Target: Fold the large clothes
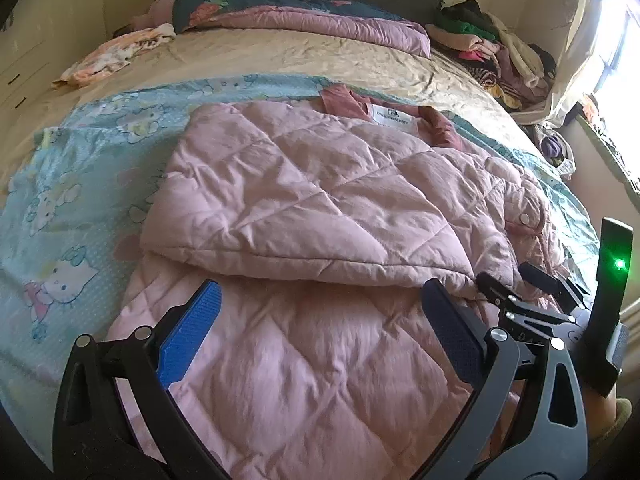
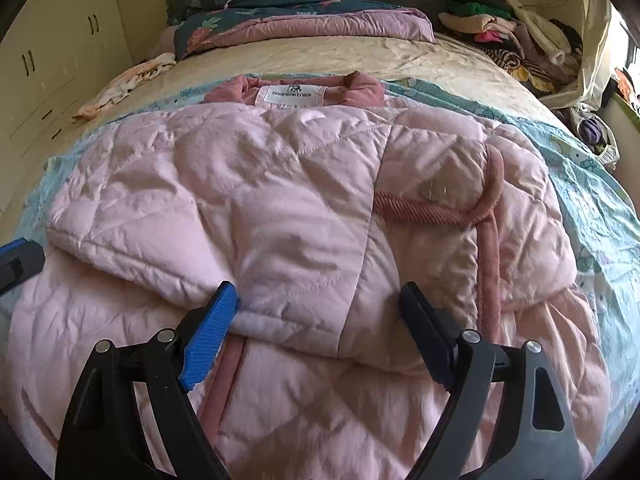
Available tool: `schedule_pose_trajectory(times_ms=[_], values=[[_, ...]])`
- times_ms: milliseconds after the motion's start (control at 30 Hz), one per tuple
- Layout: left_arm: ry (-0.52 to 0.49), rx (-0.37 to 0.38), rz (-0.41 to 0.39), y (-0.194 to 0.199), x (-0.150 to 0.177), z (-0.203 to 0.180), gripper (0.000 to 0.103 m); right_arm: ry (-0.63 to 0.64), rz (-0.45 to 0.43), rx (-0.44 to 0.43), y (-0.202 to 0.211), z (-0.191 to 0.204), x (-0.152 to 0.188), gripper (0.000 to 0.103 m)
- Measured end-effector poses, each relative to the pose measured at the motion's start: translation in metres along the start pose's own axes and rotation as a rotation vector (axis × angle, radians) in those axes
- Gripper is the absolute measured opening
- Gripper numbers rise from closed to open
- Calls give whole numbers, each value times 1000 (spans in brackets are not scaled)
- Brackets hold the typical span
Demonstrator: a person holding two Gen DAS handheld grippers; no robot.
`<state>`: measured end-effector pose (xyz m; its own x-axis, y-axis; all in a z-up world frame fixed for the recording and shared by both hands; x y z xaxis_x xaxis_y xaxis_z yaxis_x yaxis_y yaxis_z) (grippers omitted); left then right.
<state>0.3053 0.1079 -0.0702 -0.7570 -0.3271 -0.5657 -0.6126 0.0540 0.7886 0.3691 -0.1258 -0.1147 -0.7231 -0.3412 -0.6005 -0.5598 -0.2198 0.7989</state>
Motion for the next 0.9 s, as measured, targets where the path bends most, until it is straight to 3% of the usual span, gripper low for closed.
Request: schedule_pose_trajectory(times_ms=[433,900], values=[[0,7,-34,27,8,2,94,-91,-61,-63,59,-4,22,95],[-1,35,-71,62,15,-4,94,-109,-171,-71,130,-3,20,96]])
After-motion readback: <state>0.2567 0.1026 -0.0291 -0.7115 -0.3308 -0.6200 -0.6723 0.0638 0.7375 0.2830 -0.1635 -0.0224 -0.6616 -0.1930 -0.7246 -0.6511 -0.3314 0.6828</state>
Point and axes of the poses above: each gripper's, at about its wrist camera, not at the fingertips, and y roughly against the way its jaws point, z to its left, x to its underside, the point moved 5 cm from there along -y, roughly the way its jaws point, and after that the axes turned 8 degrees about y, right-handed, at the moved point
